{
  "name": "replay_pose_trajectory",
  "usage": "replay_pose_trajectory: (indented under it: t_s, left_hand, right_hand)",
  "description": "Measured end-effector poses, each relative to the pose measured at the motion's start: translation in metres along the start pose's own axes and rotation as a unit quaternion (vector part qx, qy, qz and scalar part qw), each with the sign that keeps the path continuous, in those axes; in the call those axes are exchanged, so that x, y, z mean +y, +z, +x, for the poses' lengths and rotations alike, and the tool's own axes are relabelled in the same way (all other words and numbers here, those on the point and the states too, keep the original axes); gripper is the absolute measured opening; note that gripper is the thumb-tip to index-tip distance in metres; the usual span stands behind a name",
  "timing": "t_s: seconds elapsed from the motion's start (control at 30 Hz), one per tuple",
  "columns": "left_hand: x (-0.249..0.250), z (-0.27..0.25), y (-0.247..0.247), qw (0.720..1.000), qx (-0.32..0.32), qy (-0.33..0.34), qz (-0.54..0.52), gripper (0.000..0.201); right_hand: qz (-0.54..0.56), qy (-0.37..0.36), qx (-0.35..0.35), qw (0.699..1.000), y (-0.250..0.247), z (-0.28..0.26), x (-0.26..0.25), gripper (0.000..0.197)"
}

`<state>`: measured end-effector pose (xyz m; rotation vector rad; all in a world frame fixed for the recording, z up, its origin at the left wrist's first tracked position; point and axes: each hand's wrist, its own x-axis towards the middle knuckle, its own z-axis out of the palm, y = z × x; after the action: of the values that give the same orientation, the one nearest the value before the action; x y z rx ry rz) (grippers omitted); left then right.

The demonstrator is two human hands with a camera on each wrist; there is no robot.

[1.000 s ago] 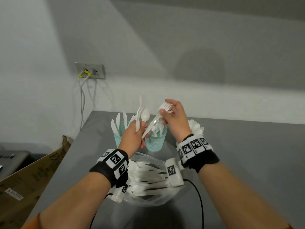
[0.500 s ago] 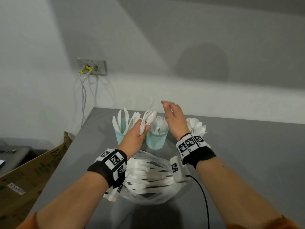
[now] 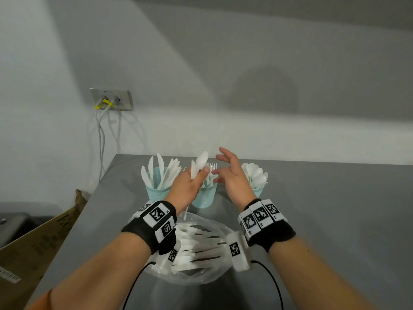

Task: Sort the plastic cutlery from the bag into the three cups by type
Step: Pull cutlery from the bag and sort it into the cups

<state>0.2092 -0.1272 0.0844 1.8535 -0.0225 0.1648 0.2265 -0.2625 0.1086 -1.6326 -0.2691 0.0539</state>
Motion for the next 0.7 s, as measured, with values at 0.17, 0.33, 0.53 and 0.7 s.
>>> replay_pose_trajectory:
  t_s: [0.17,0.33,0.53,0.7]
  left_hand:
    - [0.002,0.017,0.016,0.999,0.028,0.018,-0.03,0.061]
    - [0.021,0.024,0.048,0.999,-0.027,-0.01,-0.039,0.073]
    - [0.039,0.027,0.071,0.989,-0.129,0.07,0.027,0.043]
    - [0.006,0.038,0.094,0.899,-0.144,0.085,0.405,0.032]
  right_hand:
    - [-0.118,0.076,-0.169,0.976,-0.018,-0.013,0.004,0.057]
    - [-0.163,0.039,-0.114,0.979,-0.027,-0.011,0.003,0.036]
    - [-0.203,0.056,-0.057,0.976,-0.072,-0.002,0.008,0.006]
    - [-0.094,0.094,0.165,0.977,-0.108,0.016,0.032,0.017]
